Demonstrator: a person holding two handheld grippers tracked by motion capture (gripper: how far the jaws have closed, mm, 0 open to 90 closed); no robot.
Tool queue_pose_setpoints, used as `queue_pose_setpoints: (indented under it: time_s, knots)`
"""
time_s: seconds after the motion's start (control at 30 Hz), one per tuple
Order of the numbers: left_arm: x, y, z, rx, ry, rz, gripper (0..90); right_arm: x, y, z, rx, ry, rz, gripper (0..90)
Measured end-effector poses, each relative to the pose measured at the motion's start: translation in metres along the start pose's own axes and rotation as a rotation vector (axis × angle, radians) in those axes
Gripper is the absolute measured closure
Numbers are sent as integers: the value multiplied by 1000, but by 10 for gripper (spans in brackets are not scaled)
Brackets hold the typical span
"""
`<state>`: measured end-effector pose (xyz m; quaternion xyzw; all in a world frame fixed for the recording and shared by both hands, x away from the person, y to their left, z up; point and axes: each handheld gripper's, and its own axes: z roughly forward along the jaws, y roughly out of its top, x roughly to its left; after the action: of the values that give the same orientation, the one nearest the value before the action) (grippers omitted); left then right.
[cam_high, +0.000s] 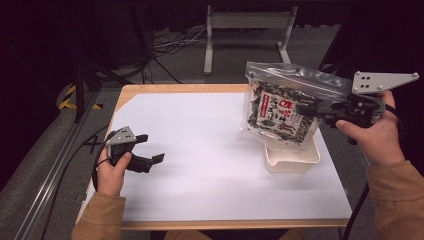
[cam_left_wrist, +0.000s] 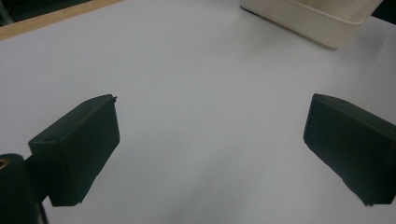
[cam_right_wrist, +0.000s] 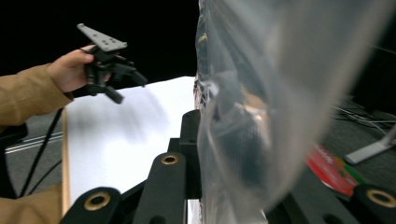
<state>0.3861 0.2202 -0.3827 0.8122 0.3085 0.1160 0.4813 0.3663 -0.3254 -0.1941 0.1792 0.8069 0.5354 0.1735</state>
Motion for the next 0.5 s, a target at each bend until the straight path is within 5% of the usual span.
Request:
queue_pose_setpoints:
  time_s: [0.17, 0.5]
  knots:
    - [4, -2, -1, -5, 32, -7, 36, -8, -4, -6, 5, -56, 10, 753]
    - [5, -4, 0, -13, 24, -28, 35, -20, -16, -13, 20, -139, 26, 754]
